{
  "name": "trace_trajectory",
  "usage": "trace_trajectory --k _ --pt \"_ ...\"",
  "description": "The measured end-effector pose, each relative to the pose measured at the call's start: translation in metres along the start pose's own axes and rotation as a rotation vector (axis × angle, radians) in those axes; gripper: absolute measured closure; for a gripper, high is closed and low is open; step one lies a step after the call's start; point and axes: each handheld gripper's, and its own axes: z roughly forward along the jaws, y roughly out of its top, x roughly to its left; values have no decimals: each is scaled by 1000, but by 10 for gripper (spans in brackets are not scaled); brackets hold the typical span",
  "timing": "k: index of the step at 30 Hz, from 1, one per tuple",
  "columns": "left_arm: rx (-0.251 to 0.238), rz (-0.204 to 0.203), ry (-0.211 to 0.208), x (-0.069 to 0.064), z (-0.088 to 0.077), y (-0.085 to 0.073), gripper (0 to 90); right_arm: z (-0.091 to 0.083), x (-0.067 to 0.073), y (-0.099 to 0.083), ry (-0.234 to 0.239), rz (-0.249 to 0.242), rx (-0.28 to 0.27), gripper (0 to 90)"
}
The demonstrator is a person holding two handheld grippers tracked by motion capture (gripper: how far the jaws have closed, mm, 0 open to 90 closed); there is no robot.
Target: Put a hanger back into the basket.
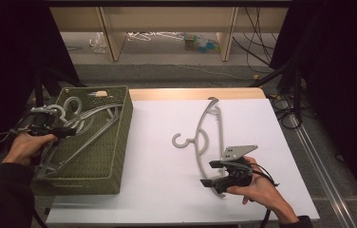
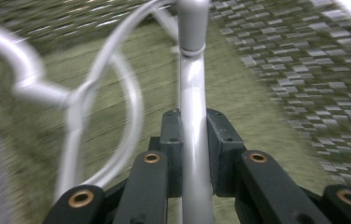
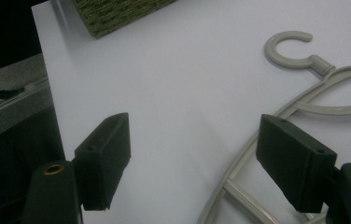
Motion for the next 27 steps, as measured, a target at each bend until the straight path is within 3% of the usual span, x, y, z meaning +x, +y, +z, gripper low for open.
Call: trace_trajectory --k 3,5,8,10,11,13,14,16,20,21,22,24,27 --pt "-22 -93 35 11 1 -10 743 0 0 0 -1 -1 0 270" --pt "-24 -105 41 13 2 -13 741 0 0 0 2 4 -1 270" --pt "-45 -175 75 20 -1 -23 698 1 0 0 -3 -1 3 270" --pt "-57 -191 74 21 -3 -23 687 1 0 0 -2 -1 3 270" --pt "-119 -236 79 20 -10 -23 647 1 -1 0 -3 0 4 270" --pt "-131 -243 85 19 -14 -22 608 1 0 0 -7 6 5 270" --pt "-166 -249 86 16 -21 -20 588 1 -1 0 -18 10 0 270" --pt "-268 -261 63 2 -42 -18 526 1 -2 0 -33 14 -9 270" --pt "-382 -254 -1 -25 -64 -21 454 0 -4 -1 -75 44 -14 265" --pt "-392 -244 -18 -33 -67 -23 440 0 -5 -1 -87 43 -18 264" --pt "-392 -244 -18 -33 -67 -23 417 1 -5 -1 -97 50 -19 261" --pt "-407 -212 -90 -61 -67 -29 383 2 -6 -2 -106 68 -21 261" --pt "-413 -162 -133 -86 -65 -33 362 7 -7 -4 -118 75 -14 261"
